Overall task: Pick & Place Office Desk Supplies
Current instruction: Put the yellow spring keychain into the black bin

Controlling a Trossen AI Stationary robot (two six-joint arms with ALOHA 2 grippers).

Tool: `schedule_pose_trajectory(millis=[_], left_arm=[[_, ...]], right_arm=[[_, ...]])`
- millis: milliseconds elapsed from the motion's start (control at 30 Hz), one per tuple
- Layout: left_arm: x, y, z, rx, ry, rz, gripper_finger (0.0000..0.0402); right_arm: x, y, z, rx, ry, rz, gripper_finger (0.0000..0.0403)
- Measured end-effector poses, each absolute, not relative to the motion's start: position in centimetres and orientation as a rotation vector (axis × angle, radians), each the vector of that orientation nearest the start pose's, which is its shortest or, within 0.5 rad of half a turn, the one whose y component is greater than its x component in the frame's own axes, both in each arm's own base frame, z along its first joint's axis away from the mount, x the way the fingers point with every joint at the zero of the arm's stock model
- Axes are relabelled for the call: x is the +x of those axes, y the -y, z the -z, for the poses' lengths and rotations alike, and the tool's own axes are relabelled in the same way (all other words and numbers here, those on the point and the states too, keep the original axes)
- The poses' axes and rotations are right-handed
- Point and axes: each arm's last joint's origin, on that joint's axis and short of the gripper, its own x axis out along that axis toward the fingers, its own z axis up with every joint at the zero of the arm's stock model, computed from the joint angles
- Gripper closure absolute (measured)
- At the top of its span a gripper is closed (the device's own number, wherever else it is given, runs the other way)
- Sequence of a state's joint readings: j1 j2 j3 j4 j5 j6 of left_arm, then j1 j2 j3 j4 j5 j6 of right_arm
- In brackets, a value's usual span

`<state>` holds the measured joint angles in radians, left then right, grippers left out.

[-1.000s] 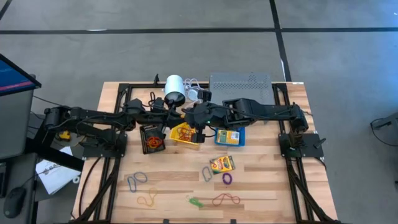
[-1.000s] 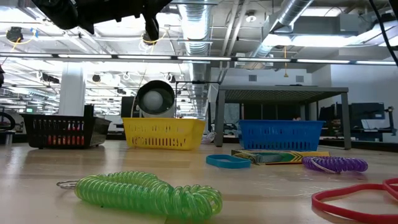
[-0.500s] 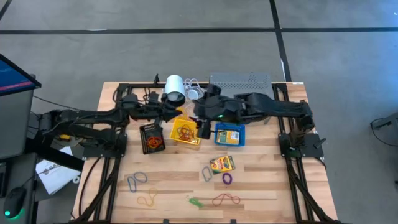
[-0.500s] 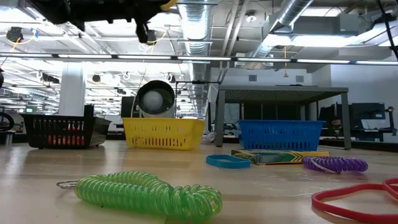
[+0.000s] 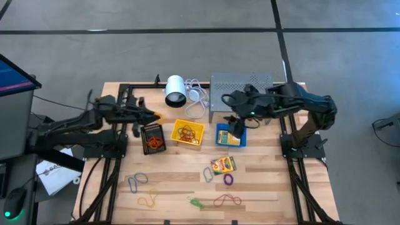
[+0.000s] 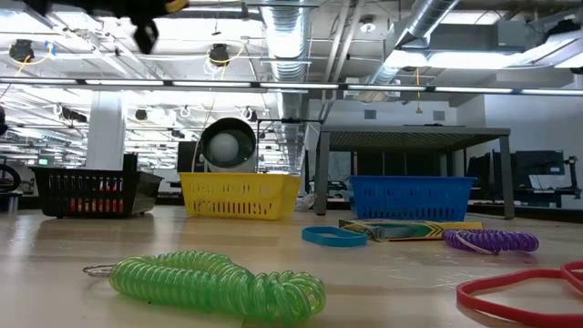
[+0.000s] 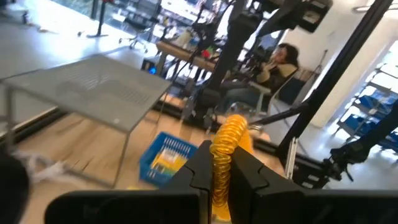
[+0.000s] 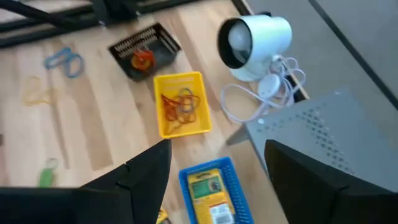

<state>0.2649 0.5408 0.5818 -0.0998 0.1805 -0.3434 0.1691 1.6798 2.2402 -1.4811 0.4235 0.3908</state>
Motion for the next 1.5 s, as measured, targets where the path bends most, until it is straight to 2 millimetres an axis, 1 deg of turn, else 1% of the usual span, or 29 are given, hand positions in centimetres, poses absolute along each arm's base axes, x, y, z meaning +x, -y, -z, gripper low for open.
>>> schedule_pose_trajectory(millis=[133, 233, 300, 400, 500, 600, 667, 767, 933, 1133, 1200, 1300, 1500], left_arm=[[10.7, -2.4, -31.3, -0.368, -0.096, -0.121, 0.0391], [10.1, -2.1, -31.9, -0.366, -0.084, -0.111, 0.0392], [10.1, -2.0, -31.9, -0.367, -0.092, -0.098, 0.0392], [10.4, -1.8, -31.7, -0.365, -0.119, -0.083, 0.0392], [10.7, -1.7, -31.1, -0.373, -0.185, -0.078, 0.0392], [10.9, -1.8, -30.2, -0.387, -0.279, -0.093, 0.0392], [11.1, -1.8, -29.7, -0.397, -0.339, -0.103, 0.0392], [11.3, -1.8, -28.8, -0.412, -0.433, -0.118, 0.0390], [11.9, -2.0, -27.2, -0.441, -0.619, -0.150, 0.0391], [13.0, -2.2, -25.8, -0.458, -0.761, -0.172, 0.0392], [13.3, -2.3, -25.3, -0.454, -0.813, -0.177, 0.0392], [13.6, -2.5, -24.5, -0.450, -0.897, -0.234, 0.0392], [14.5, -3.0, -22.8, -0.419, -1.050, -0.373, 0.0392]], right_arm=[[25.8, -4.2, -47.5, 0.109, -0.785, 0.387, 0.0156], [23.8, -4.3, -46.9, 0.119, -0.763, 0.414, 0.0164], [22.5, -4.3, -46.2, 0.135, -0.720, 0.405, 0.0170], [20.4, -4.1, -44.2, 0.186, -0.649, 0.382, 0.0179], [18.2, -3.7, -41.2, 0.251, -0.580, 0.354, 0.0184], [16.7, -3.4, -38.1, 0.309, -0.511, 0.314, 0.0186], [16.2, -3.3, -36.7, 0.336, -0.463, 0.290, 0.0186], [15.8, -3.3, -34.8, 0.336, -0.449, 0.264, 0.0186], [15.7, -3.3, -31.9, 0.323, -0.466, 0.269, 0.0186], [15.7, -2.8, -28.7, 0.346, -0.466, 0.299, 0.0186], [15.5, -2.6, -27.8, 0.363, -0.466, 0.312, 0.0186], [15.4, -2.5, -26.8, 0.389, -0.449, 0.313, 0.0186], [15.6, -2.7, -25.4, 0.411, -0.453, 0.295, 0.0186]])
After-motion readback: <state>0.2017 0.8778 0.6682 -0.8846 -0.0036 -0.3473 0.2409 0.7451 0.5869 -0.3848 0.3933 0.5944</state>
